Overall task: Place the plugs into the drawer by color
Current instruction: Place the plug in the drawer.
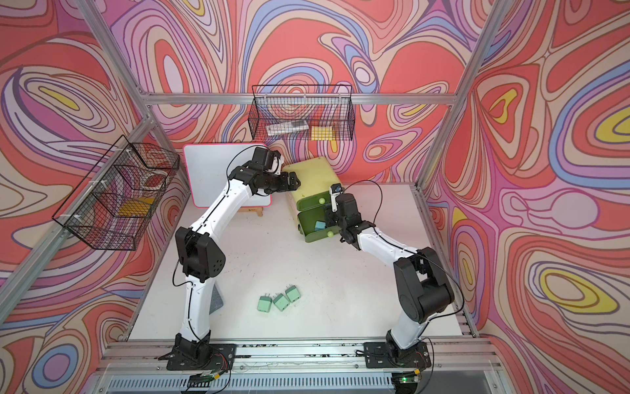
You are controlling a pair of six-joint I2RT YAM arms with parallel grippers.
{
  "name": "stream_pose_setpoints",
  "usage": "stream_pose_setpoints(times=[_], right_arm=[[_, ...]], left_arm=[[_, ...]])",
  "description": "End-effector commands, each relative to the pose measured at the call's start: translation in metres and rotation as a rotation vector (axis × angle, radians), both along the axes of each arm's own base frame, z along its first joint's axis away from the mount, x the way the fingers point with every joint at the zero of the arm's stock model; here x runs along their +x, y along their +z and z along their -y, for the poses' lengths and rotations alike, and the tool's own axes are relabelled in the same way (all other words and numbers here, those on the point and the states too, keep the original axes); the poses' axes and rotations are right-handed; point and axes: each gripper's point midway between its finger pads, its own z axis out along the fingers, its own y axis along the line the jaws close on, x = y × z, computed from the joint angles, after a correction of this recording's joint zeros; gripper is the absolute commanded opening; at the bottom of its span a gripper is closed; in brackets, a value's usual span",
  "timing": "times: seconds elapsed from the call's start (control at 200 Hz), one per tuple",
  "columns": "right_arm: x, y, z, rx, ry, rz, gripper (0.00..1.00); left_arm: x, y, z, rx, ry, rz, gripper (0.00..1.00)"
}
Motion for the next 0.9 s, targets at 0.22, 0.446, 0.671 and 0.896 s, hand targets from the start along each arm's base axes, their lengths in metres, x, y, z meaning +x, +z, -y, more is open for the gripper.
stream_pose_setpoints(times=[0.22,0.446,0.671,0.896], right_arm=[[-0.007,-0.021,0.0,0.046,0.005,0.014,0.45],[-0.008,-0.031,0.0,0.043,0.004,-0.001,0.49],[-0.005,-0.021,-0.002,0.035,0.012,0.008,0.62],[-0.024,0.035,0.003,0.075,0.029,0.076,0.69]], left_arm=[[-0.009,-0.024,-0.004,0.063,-0.003,-0.061,0.92],[-0.009,-0.018,-0.007,0.072,0.001,-0.045,0.92],[-0.008,-0.02,-0.007,0.074,-0.001,-0.049,0.92],[-0.007,-0.025,-0.007,0.082,0.0,-0.057,0.92]])
